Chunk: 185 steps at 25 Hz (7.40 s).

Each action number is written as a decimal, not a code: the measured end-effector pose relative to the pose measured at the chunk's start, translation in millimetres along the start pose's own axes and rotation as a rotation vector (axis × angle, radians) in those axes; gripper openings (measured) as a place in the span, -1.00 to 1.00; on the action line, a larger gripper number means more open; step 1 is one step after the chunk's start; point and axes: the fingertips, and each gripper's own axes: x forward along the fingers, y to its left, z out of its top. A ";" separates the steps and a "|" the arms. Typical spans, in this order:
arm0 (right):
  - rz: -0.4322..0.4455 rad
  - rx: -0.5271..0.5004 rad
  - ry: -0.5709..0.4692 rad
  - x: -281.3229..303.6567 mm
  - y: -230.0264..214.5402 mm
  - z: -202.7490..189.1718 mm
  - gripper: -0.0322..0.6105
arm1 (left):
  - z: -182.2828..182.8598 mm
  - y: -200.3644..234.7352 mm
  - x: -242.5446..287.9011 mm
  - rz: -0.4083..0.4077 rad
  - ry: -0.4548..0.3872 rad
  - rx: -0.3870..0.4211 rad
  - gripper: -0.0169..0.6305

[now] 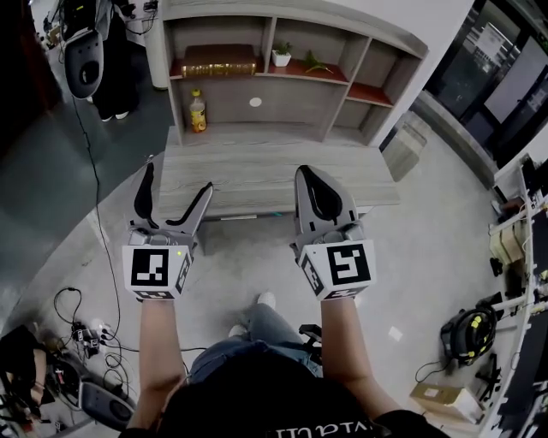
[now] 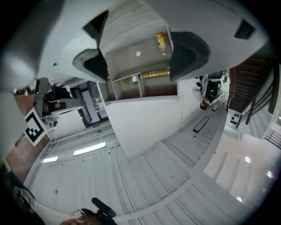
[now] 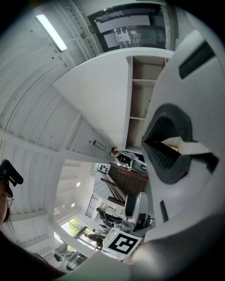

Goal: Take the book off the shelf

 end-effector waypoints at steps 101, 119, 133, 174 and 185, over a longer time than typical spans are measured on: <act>0.021 0.166 0.035 310.6 -180.4 -107.3 -0.85 | -190.0 74.8 408.3 -0.380 0.603 1.139 0.13; 0.013 0.130 0.037 283.8 -134.6 -81.1 -0.85 | -146.1 69.5 356.1 -0.343 0.467 1.135 -0.11; -0.027 0.104 0.065 239.5 -80.1 -68.5 -0.86 | -114.1 69.8 287.1 -0.315 0.365 0.946 -0.23; 0.002 -0.023 0.005 223.9 -118.9 -44.6 -0.86 | -38.7 80.5 244.7 0.055 -0.013 -0.039 -0.23; -0.007 -0.043 -0.011 222.2 -116.1 -31.8 -0.86 | -22.3 87.6 238.4 0.072 -0.041 -0.026 -0.23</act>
